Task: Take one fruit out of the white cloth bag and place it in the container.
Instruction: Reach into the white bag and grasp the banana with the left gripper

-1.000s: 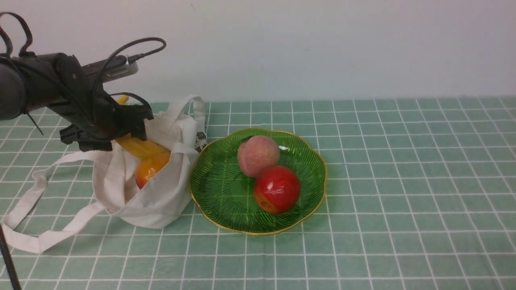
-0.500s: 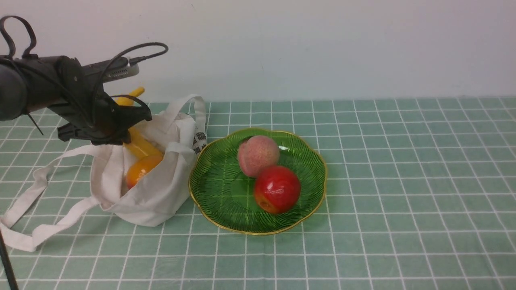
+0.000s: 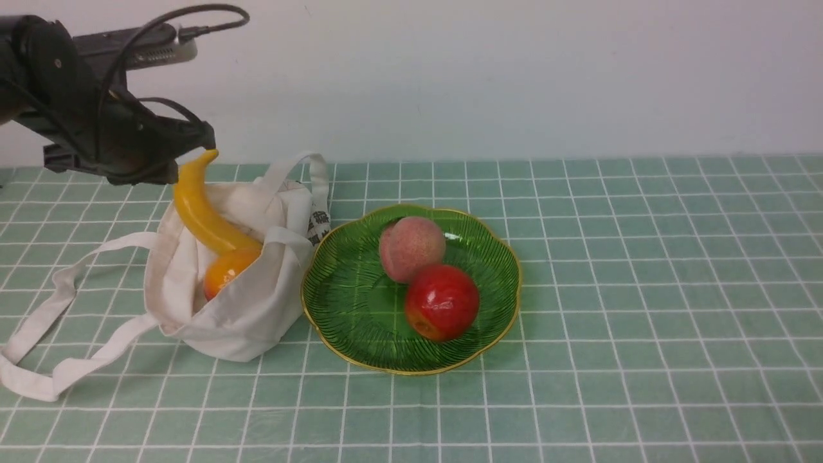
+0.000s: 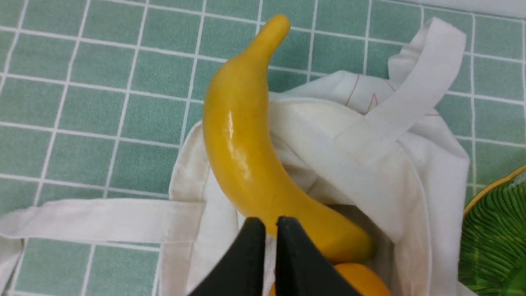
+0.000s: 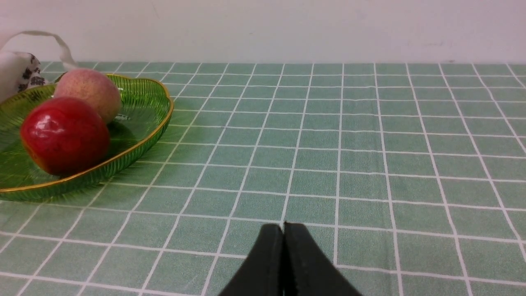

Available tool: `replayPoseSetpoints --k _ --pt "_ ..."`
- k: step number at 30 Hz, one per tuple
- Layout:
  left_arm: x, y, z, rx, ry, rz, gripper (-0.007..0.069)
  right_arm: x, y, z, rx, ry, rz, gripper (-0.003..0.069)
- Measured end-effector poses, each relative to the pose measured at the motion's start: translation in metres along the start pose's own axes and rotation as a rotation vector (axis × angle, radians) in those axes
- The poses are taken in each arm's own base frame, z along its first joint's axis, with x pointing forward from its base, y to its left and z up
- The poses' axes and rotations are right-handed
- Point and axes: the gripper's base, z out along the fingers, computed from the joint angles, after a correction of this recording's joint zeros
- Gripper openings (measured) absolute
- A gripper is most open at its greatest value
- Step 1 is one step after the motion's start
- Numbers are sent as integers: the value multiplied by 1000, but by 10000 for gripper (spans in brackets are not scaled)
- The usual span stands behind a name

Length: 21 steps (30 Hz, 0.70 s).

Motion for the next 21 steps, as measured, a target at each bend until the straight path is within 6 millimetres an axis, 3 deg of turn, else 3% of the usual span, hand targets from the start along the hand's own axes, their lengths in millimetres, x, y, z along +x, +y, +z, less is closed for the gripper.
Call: replayPoseSetpoints --k 4,9,12,17,21 --pt "4 1 26 -4 16 -69 202 0 0 0 0 0 0 -15" --pt "5 2 59 9 -46 -185 433 0 0 0 0 0 0 -15" --pt "7 3 73 12 -58 -201 518 0 0 0 0 0 0 -15" --pt "16 5 94 3 -28 -209 548 0 0 0 0 0 0 -15" --pt "17 5 103 8 -49 -209 482 0 0 0 0 0 0 -15"
